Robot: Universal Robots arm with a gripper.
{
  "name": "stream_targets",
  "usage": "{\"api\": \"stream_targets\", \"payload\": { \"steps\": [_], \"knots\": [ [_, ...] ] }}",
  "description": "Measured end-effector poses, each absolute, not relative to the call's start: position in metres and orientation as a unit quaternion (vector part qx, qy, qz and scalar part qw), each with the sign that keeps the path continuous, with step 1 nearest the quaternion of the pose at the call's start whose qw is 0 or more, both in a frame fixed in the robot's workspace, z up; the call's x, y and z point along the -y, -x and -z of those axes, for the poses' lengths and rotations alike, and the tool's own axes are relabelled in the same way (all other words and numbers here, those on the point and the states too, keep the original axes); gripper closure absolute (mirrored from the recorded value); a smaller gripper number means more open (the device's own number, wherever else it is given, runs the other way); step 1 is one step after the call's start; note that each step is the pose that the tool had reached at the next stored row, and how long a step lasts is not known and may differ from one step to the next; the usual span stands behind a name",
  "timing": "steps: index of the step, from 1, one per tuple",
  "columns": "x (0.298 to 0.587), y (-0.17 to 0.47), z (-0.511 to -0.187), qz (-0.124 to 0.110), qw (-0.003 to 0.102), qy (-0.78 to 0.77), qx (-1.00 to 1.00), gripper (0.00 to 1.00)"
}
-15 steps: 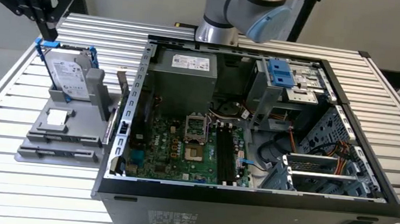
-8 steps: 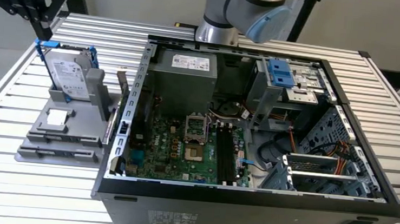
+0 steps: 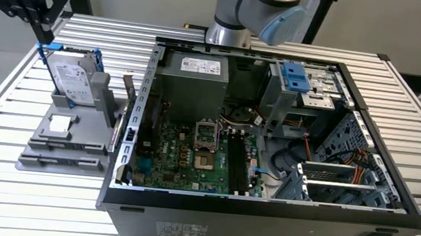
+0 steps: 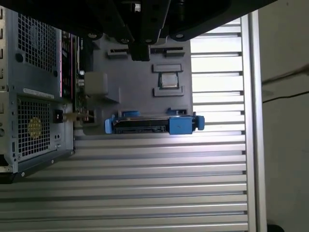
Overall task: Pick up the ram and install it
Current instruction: 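Reach for the ram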
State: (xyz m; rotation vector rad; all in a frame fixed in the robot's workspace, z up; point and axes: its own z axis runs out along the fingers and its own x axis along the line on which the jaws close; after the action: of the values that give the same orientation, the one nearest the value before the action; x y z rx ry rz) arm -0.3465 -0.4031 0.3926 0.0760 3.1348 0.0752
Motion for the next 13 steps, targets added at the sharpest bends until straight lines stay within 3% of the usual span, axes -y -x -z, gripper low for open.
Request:
{"api": "stream_targets", "payload": {
  "steps": [13],
  "knots": [
    [0.43, 0.346, -0.393, -0.024, 0.002, -0.024, -0.999, 1.0]
  ]
}}
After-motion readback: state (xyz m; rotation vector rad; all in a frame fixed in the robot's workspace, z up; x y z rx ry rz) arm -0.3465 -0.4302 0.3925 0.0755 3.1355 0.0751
